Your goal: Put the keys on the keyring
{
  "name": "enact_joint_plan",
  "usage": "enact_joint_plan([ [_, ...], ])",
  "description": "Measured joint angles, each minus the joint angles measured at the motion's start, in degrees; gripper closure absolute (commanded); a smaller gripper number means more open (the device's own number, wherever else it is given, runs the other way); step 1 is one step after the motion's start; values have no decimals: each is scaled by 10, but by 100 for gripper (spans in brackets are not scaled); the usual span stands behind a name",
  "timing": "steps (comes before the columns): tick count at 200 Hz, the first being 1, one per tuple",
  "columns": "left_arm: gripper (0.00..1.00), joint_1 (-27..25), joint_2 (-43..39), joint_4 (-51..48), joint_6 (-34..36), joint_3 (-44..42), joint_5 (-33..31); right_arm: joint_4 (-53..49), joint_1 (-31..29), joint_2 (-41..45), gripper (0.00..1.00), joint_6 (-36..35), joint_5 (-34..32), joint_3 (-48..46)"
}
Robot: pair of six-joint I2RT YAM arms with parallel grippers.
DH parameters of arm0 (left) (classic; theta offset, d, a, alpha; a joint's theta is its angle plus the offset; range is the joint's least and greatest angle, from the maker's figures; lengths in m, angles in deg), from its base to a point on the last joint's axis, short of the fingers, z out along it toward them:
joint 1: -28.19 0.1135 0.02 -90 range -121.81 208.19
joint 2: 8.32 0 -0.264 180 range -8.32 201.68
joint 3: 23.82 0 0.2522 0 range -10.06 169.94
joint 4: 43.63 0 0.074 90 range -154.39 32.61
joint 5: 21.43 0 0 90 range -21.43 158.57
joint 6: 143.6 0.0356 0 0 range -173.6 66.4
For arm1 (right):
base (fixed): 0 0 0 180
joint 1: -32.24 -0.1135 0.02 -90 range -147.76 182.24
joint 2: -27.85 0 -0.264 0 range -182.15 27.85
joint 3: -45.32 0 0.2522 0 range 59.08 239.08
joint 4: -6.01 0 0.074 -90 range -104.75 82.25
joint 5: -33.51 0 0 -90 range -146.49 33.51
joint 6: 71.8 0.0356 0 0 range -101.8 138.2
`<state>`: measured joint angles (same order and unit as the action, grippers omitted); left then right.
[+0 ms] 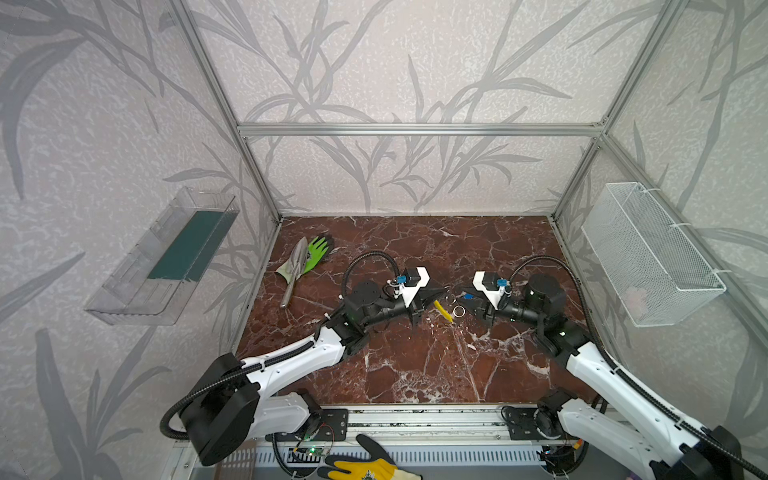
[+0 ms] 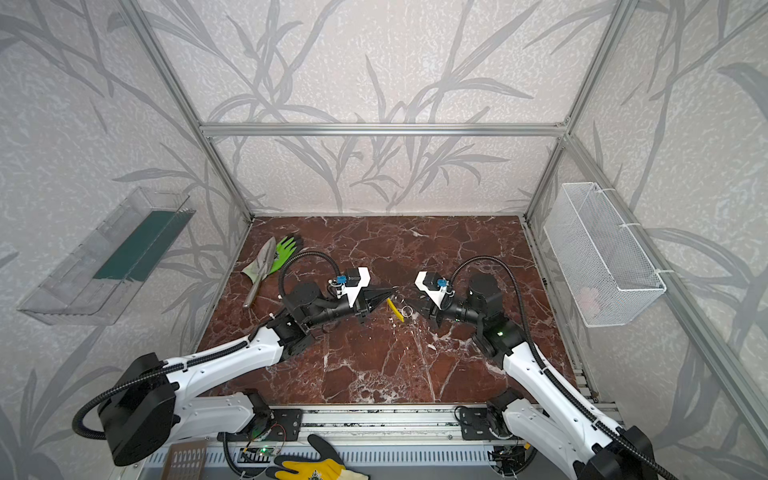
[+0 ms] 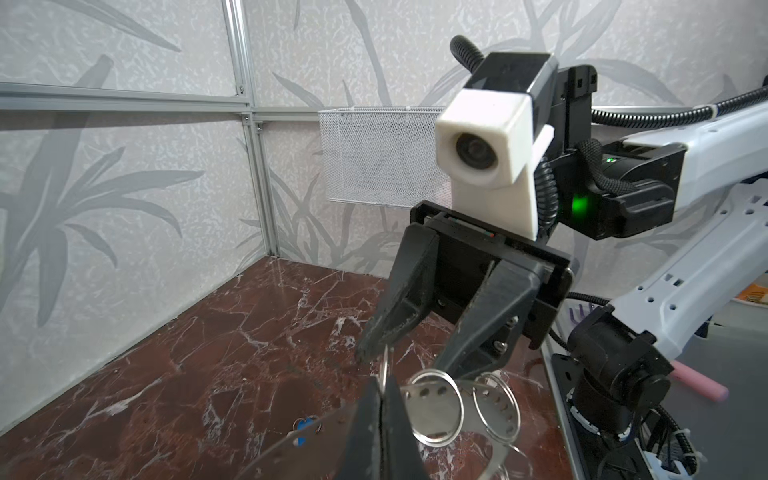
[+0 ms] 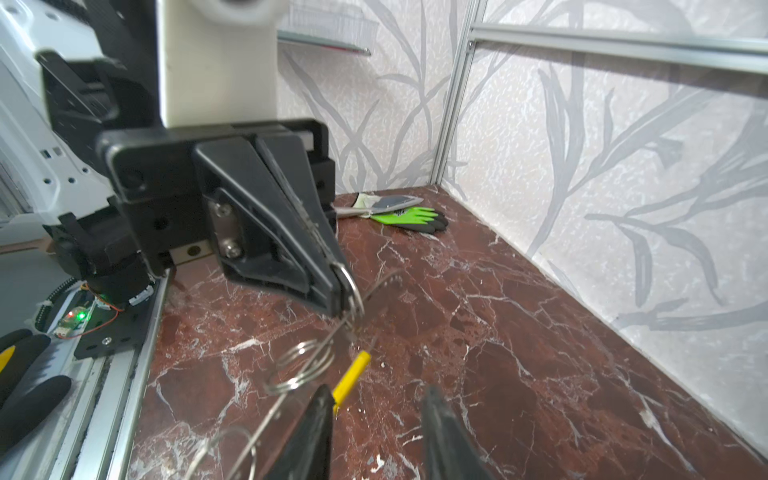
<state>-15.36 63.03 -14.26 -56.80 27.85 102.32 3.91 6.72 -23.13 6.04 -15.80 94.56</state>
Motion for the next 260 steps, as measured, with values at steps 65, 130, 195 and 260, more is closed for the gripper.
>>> enact_joint_plan([
  [65, 100, 14, 8, 7, -15, 36, 78, 52, 19, 34, 66, 35, 21, -9],
  [130, 100, 28, 23, 10, -29, 43, 95, 4, 22, 15, 65, 9, -14, -7],
  [195, 100, 57, 10, -51, 0, 43, 87, -116, 38, -47, 61, -34, -150, 10],
  [260, 100, 76, -28, -80, 26, 19, 65, -197, 81, -223, 59, -33, -302, 56],
])
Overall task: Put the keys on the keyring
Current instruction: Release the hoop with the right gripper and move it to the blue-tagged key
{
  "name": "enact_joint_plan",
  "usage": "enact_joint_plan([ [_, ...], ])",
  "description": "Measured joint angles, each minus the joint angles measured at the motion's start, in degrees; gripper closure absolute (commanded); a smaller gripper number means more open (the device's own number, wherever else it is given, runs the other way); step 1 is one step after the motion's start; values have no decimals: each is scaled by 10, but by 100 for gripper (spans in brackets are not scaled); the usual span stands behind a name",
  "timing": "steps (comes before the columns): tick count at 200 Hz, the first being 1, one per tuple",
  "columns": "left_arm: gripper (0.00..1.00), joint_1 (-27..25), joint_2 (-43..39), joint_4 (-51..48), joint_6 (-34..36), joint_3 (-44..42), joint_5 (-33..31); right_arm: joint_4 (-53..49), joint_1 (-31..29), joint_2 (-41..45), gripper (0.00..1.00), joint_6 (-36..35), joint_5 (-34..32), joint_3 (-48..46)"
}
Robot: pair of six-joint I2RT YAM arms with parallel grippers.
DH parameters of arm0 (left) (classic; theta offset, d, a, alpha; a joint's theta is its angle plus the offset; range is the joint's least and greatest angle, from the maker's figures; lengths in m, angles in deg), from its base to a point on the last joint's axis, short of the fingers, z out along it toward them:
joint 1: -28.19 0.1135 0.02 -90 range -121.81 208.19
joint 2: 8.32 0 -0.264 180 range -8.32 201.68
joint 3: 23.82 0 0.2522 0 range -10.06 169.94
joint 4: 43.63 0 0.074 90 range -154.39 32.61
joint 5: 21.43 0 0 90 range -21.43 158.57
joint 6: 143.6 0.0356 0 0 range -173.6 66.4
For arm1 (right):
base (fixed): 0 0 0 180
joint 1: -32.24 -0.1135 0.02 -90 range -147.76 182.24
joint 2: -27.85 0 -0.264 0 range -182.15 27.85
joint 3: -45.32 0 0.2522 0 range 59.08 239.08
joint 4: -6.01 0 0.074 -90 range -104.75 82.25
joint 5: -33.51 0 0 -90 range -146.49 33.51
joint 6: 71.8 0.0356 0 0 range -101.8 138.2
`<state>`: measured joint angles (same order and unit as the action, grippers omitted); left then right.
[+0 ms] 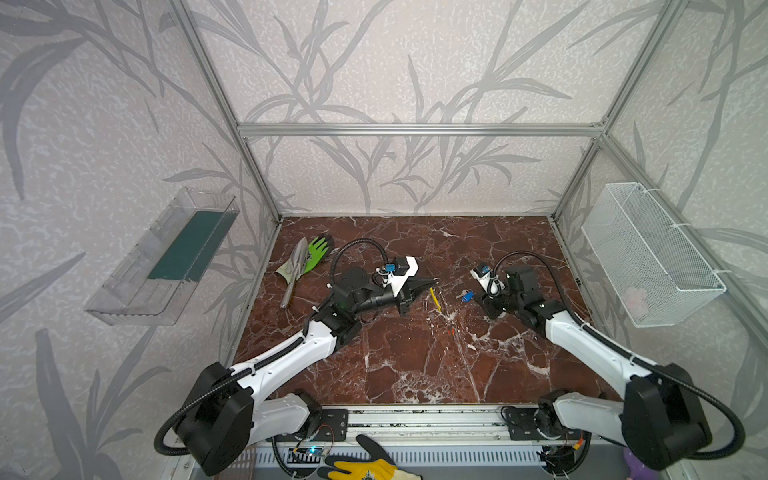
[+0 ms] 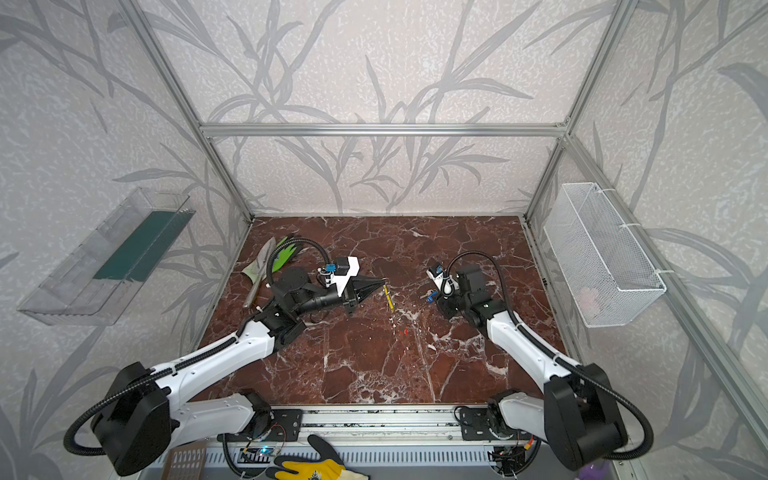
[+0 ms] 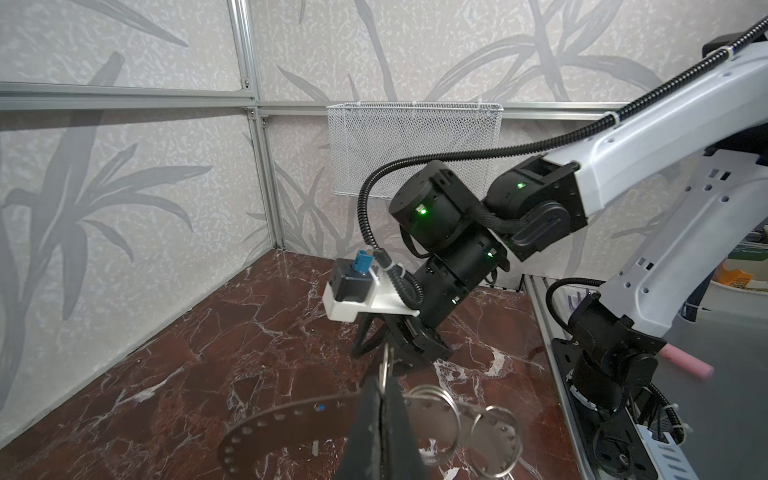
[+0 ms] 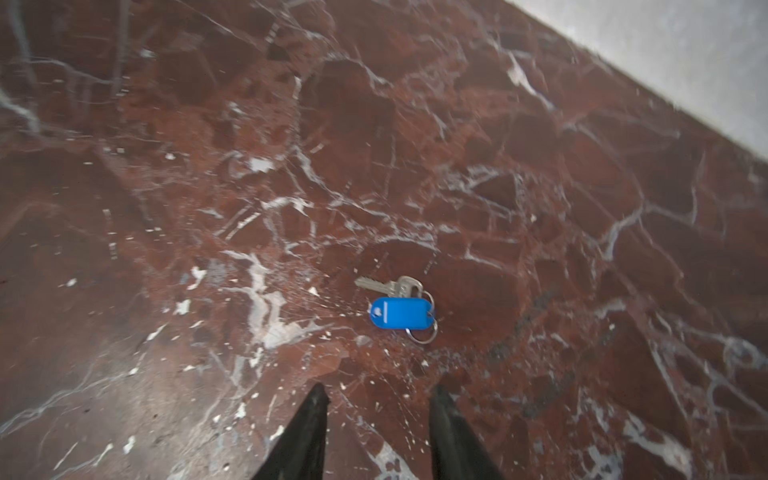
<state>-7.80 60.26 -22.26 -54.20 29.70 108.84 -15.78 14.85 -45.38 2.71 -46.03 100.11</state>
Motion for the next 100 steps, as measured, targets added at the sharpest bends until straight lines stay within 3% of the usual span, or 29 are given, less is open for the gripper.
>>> enact_joint_plan([
  [100, 100, 1, -15, -15, 14, -21, -18, -121, 11, -292, 59, 133, -52, 240],
])
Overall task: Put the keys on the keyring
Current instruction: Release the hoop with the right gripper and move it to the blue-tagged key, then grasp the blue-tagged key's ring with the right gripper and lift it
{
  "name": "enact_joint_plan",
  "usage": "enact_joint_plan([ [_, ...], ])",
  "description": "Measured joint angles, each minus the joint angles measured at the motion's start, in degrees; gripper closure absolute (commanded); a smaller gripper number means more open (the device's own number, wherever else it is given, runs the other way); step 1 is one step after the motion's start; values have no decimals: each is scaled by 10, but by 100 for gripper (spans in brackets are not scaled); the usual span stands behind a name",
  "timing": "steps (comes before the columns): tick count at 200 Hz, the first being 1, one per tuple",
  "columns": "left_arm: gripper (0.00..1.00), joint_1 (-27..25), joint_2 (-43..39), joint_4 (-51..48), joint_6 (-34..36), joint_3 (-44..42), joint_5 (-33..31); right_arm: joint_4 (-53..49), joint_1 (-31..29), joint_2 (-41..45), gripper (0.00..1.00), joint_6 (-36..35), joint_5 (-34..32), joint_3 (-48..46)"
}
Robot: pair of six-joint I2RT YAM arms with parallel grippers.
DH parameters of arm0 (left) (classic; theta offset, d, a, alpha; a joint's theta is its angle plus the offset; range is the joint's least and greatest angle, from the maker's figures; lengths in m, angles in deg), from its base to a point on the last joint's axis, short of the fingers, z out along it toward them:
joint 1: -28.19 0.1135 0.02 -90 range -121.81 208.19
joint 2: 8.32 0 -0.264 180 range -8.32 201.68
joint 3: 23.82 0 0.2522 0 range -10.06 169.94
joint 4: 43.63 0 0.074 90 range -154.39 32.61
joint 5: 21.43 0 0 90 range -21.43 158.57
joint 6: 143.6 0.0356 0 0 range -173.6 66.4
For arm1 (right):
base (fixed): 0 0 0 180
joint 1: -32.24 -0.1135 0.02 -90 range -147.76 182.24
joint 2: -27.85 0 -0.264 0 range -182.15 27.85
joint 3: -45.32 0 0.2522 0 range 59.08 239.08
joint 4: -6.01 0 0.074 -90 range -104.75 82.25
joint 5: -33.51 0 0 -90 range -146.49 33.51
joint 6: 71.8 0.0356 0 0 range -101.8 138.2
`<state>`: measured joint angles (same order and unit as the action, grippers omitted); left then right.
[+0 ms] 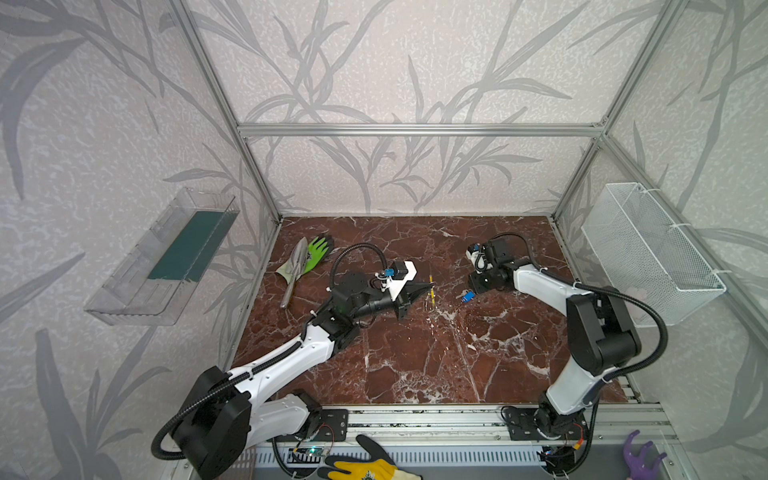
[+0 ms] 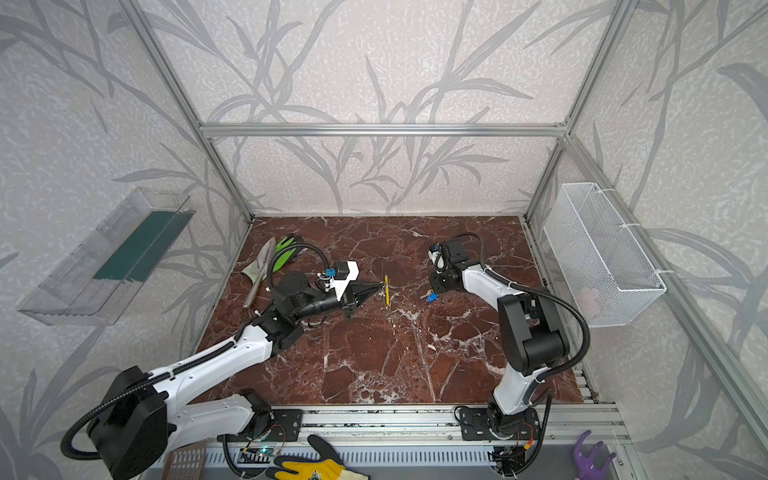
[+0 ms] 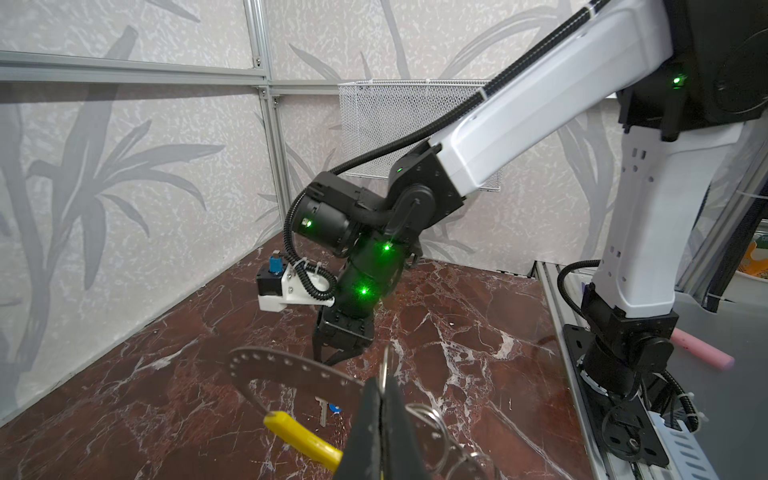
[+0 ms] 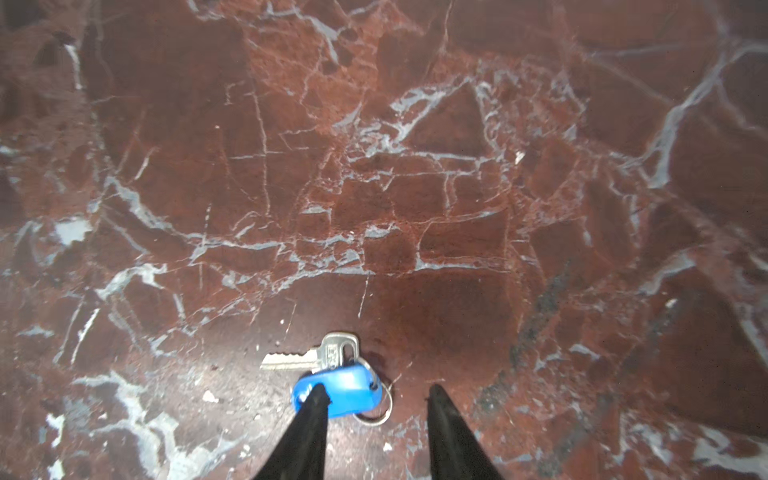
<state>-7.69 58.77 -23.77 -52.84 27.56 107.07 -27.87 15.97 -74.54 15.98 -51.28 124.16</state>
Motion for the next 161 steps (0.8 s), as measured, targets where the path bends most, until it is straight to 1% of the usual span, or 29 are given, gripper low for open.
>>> enact_joint_plan([
  [22, 100, 1, -3, -5, 3, 0, -4, -30, 0, -38, 59, 12, -2, 21],
  [42, 100, 1, -3, -10, 6, 0, -9, -57, -4, -58, 60, 15, -2, 38],
  [60, 100, 2, -3, -12, 7, 0, -11, -74, -7, -68, 64, 16, -1, 52],
  [75, 100, 2, -3, -15, 7, 0, -12, -83, -10, -75, 65, 14, 5, 64],
  [118, 100, 3, 5, -16, 7, 0, -12, -108, -34, -101, 68, -18, 46, 92],
  [161, 100, 3, 8, -19, 7, 0, -12, -134, -67, -98, 73, -54, 85, 91],
])
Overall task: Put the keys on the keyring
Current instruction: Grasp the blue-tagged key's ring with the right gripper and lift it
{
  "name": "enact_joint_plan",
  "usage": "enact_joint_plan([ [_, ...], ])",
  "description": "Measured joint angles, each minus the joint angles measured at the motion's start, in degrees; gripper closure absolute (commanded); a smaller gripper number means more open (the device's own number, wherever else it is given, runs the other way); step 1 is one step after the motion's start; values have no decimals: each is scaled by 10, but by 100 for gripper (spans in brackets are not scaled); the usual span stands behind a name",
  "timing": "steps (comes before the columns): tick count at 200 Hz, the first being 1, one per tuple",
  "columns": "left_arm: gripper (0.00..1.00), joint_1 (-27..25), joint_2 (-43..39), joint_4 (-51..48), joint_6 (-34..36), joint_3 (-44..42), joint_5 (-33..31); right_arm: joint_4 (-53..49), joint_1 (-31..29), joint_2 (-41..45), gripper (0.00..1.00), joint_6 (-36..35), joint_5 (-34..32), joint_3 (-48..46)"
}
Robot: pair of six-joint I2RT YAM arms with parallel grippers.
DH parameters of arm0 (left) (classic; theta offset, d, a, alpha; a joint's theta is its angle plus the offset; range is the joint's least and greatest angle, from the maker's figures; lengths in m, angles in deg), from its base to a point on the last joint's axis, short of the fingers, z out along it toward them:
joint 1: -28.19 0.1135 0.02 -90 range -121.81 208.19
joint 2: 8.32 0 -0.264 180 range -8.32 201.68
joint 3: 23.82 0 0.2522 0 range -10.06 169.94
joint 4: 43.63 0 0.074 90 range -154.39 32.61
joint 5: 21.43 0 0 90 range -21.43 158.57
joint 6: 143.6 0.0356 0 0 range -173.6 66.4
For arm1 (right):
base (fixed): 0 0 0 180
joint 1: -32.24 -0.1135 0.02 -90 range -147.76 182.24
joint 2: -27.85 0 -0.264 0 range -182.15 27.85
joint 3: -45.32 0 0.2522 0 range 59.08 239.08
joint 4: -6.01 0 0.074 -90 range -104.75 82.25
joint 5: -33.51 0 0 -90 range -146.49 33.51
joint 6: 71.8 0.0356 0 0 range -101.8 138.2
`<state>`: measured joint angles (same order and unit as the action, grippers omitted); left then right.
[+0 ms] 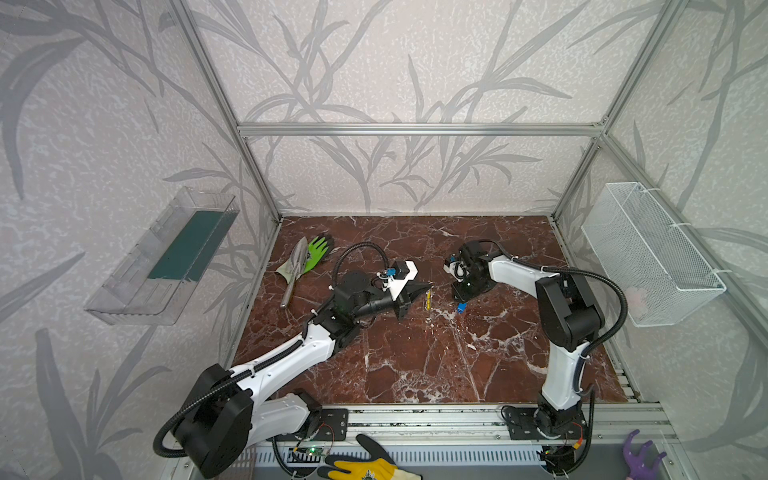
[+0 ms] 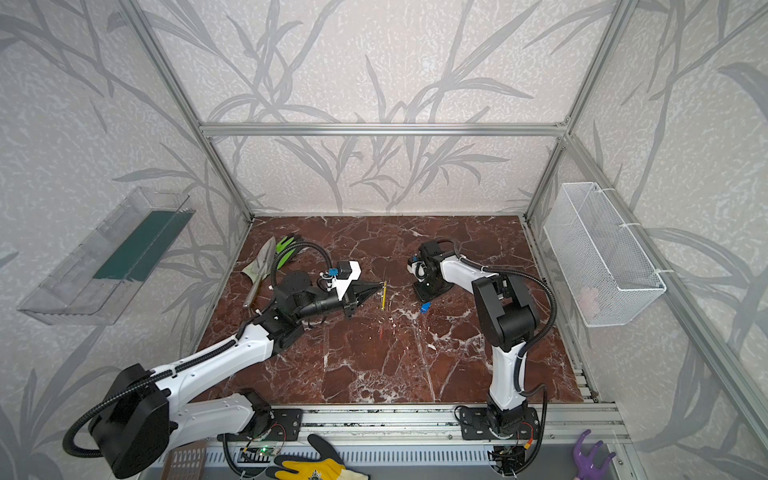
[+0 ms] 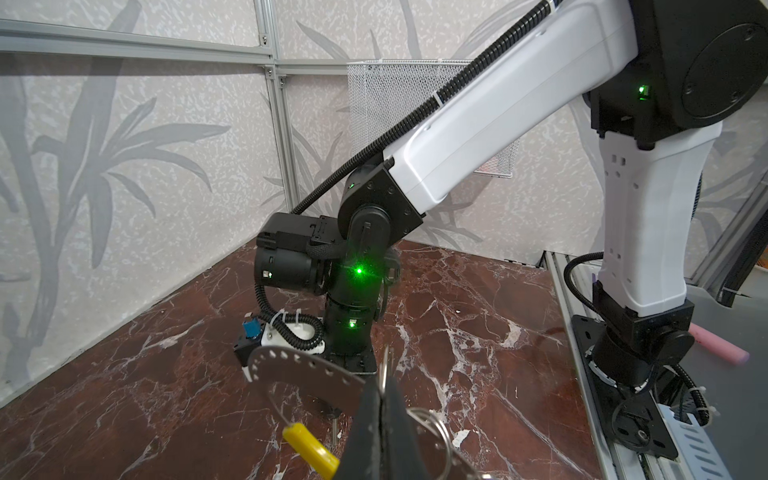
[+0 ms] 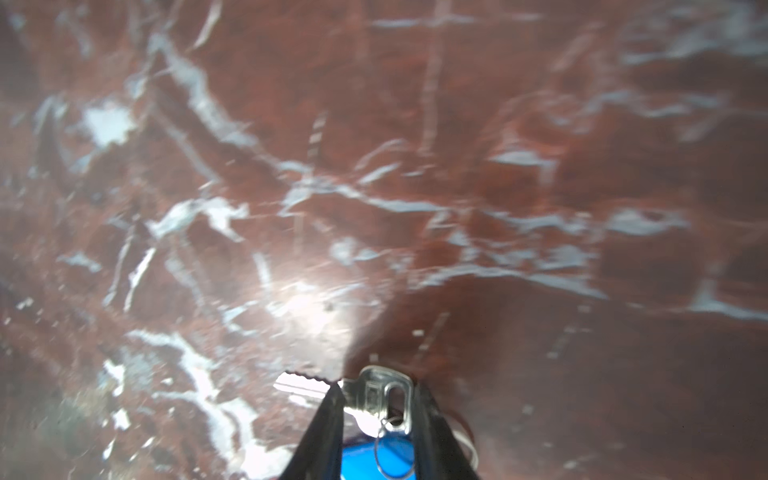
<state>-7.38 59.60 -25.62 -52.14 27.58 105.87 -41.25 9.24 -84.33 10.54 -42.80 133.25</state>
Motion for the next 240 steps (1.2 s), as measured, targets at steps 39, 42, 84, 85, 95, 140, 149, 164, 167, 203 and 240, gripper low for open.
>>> enact_joint_plan([
  [39, 100, 0, 0, 0, 0, 0, 0, -21, -13, 40, 67, -34, 10, -31],
  [42, 100, 0, 0, 0, 0, 0, 0, -21, -13, 45, 67, -38, 8, -34],
  [84, 100, 0, 1, 0, -1, 0, 0, -16, -11, 91, 66, -94, -35, -51],
  [85, 100, 0, 1, 0, 0, 0, 0, -16, -11, 91, 66, -96, -35, -51],
  [95, 100, 0, 0, 0, 0, 0, 0, -14, -10, 92, 66, -116, -39, -52],
  [140, 100, 0, -7, -3, 0, 0, -4, -4, -23, 92, 66, -232, -33, -75],
  [149, 100, 0, -9, -3, 1, 0, -5, -5, -28, 92, 66, -251, -30, -76],
  [164, 100, 0, -12, -5, 1, 0, -7, -5, -35, 91, 66, -271, -24, -73],
  [167, 100, 0, -13, -5, 1, 0, -7, -6, -36, 90, 66, -275, -23, -72],
  [203, 100, 0, -18, -8, 1, -4, -12, -7, -39, 68, 68, -296, -23, -51],
  [240, 100, 0, -22, -10, 5, -4, -15, -9, -39, 41, 70, -302, -38, -38],
])
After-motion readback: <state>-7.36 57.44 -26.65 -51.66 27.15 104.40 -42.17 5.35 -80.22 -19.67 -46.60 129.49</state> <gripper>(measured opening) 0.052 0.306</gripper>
